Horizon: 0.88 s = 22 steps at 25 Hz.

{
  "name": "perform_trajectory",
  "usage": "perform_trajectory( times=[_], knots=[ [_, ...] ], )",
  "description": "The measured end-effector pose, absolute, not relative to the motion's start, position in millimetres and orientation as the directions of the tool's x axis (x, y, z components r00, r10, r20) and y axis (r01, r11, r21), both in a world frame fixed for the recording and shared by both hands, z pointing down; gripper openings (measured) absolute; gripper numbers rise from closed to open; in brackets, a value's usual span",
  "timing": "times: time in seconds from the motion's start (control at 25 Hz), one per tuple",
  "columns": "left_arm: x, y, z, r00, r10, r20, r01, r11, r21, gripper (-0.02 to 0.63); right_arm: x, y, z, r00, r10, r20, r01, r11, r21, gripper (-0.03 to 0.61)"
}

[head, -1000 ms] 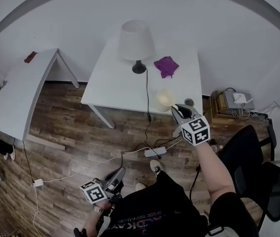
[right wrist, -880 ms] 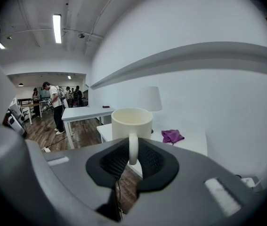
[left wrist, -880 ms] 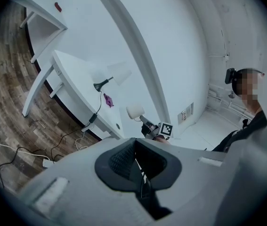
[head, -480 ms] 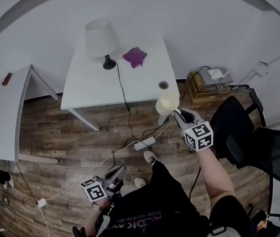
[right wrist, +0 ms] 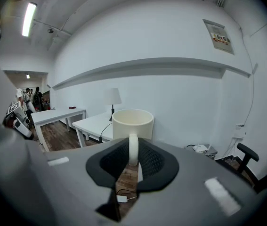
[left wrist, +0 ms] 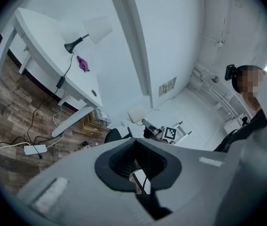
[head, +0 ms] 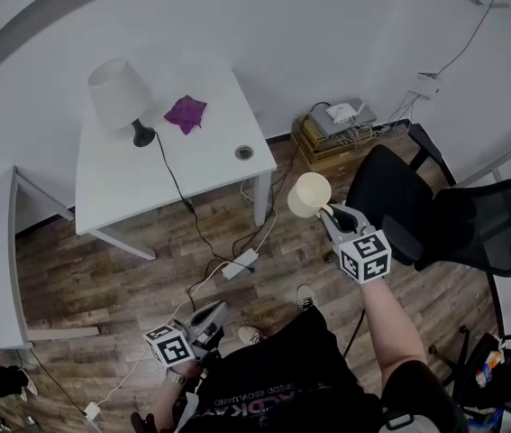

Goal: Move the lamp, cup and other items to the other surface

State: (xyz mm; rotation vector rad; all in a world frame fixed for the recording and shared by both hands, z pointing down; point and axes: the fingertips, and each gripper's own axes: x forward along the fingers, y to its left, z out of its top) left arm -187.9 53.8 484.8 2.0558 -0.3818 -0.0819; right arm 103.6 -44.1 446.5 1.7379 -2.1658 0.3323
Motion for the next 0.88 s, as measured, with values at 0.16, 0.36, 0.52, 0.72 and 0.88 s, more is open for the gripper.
perform_trajectory(
  times=[0.16, 0.36, 0.52, 0.72, 0.88],
  knots=[
    [-160, 52, 484, 0.965, -0.242, 0.104, -0.21, -0.465, 0.86, -0.003, 148, -24, 443, -0.109, -0.908, 0.404, -0.99, 0.134, 0.035, 0.051],
    [-124, 47, 485, 0.974, -0.203, 0.101, -0.186, -0.463, 0.867, -0.003, 211, -1, 445, -0.004, -0.913, 0.407, -0.999, 0.021, 0.038, 0.051],
    [-83, 44, 486, 0.98, -0.165, 0.107, -0.173, -0.463, 0.87, -0.003, 263, 18, 450, 0.056, -0.908, 0.414, -0.998, -0.052, 0.022, 0.051],
    [-26, 43, 486, 0.984, -0.128, 0.12, -0.167, -0.47, 0.867, -0.003, 332, 39, 458, 0.115, -0.897, 0.427, -0.993, -0.121, 0.013, 0.051],
    [24, 45, 491, 0.987, -0.09, 0.134, -0.161, -0.462, 0.872, -0.003, 388, 51, 472, 0.155, -0.881, 0.446, -0.985, -0.172, 0.003, 0.051]
  ],
)
